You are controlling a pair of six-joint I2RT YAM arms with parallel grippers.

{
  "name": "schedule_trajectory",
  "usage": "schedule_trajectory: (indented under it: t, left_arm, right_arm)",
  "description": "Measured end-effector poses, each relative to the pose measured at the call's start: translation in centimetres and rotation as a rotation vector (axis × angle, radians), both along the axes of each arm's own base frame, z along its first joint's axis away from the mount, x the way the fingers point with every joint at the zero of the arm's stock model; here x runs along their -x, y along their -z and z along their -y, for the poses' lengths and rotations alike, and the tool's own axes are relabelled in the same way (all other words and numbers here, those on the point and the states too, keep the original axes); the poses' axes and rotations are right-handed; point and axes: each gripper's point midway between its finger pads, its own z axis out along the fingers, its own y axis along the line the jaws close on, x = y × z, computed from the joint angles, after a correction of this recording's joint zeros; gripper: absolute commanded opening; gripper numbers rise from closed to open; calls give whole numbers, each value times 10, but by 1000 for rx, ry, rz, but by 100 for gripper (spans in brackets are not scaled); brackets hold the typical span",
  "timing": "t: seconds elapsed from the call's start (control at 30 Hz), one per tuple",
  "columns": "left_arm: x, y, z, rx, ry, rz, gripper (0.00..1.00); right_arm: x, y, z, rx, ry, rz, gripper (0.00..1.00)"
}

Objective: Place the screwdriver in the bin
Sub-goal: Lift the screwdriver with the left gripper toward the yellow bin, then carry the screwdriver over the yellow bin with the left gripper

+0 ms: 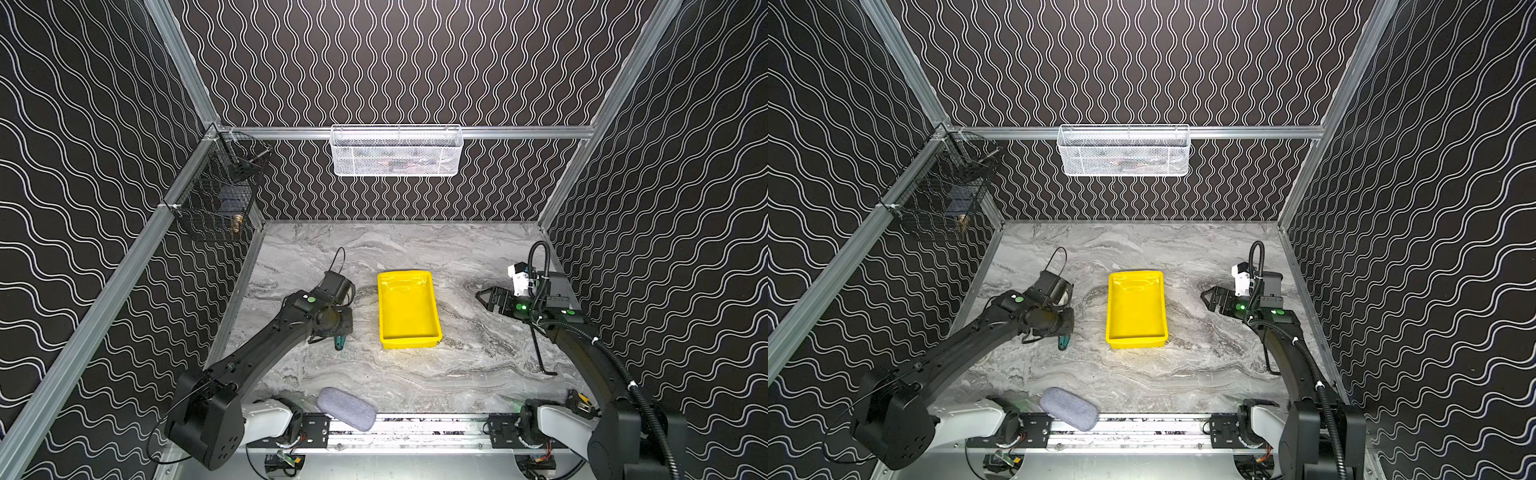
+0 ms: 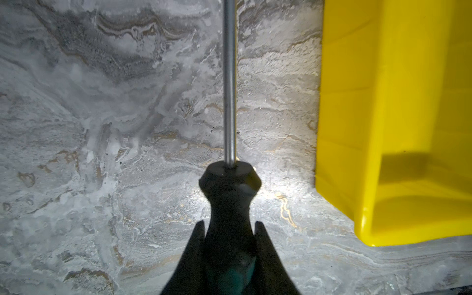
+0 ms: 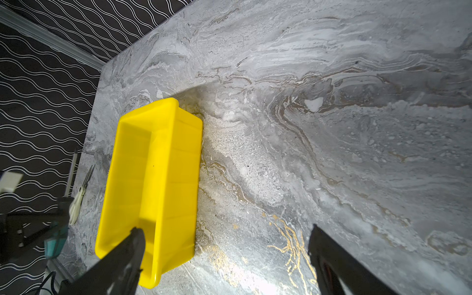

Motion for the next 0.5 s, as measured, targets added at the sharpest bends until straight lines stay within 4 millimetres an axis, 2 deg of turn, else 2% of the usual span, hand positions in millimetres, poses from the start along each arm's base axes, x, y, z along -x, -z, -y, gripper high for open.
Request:
schedule_trajectory:
  t: [0.1, 0.23, 0.4, 0.5]
  left_arm:
    - [-8, -16, 11, 15, 23, 31, 0]
    - [-18, -33, 40, 39, 90, 60, 0]
    - [-26, -44, 82, 48, 181, 86, 0]
    - [-27, -44, 108, 52, 236, 87, 0]
  right_arm:
    - [0, 0, 0, 0, 0, 0, 99]
    - [0, 0, 0, 0, 0, 1, 100]
    - [0, -1, 0, 0, 0, 4, 100]
    - [0, -1, 0, 0, 0, 4, 100]
